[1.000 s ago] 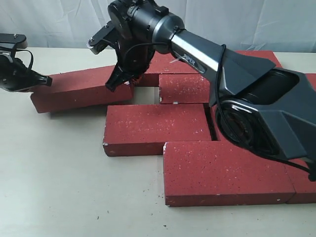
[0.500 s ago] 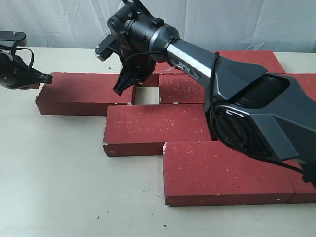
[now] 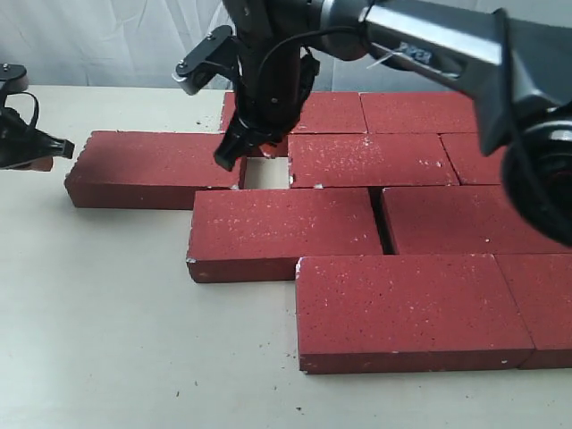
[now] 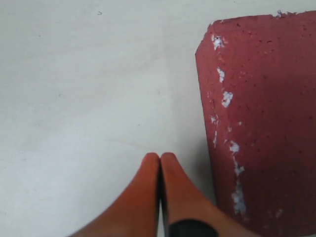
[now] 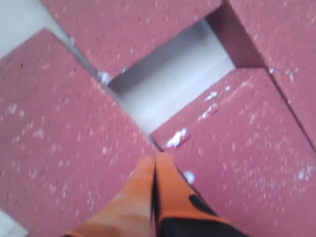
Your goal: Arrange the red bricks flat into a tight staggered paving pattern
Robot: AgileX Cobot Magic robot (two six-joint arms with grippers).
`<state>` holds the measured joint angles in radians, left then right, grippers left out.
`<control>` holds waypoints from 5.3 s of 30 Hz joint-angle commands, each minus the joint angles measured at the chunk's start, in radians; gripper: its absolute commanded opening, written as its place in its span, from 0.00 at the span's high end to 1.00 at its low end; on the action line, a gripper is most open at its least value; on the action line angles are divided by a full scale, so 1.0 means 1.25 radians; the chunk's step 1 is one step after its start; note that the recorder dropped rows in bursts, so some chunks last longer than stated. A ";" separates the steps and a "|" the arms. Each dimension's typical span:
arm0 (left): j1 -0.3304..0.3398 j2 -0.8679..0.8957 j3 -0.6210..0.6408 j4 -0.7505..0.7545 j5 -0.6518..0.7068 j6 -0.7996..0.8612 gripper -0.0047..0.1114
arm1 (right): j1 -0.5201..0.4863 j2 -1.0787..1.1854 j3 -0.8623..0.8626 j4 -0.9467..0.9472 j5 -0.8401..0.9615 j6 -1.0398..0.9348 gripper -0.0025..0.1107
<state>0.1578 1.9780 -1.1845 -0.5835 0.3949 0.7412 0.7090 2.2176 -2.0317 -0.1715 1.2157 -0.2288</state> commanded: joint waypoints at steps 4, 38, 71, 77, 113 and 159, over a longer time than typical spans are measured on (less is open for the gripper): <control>0.001 0.013 0.002 -0.050 -0.006 -0.003 0.96 | -0.028 -0.254 0.339 0.004 -0.184 -0.010 0.99; -0.120 0.061 -0.003 -0.110 -0.040 0.002 0.96 | -0.200 -0.467 0.753 0.056 -0.663 -0.029 0.99; -0.159 0.061 -0.003 -0.073 -0.065 0.001 0.96 | -0.200 -0.467 0.753 0.058 -0.668 -0.029 0.99; -0.138 0.061 -0.003 -0.057 -0.067 0.001 0.96 | -0.200 -0.467 0.753 0.058 -0.668 -0.029 0.99; -0.328 0.003 0.009 0.025 0.354 0.170 0.96 | -0.200 -0.467 0.753 0.061 -0.669 -0.029 0.99; -0.366 -0.059 -0.019 0.262 0.266 -0.063 0.96 | -0.200 -0.467 0.753 0.090 -0.704 -0.029 0.99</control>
<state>-0.2959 1.9563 -1.2013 -0.3094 0.7415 0.7573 0.4638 1.6432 -1.0913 -0.0868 0.3726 -0.2612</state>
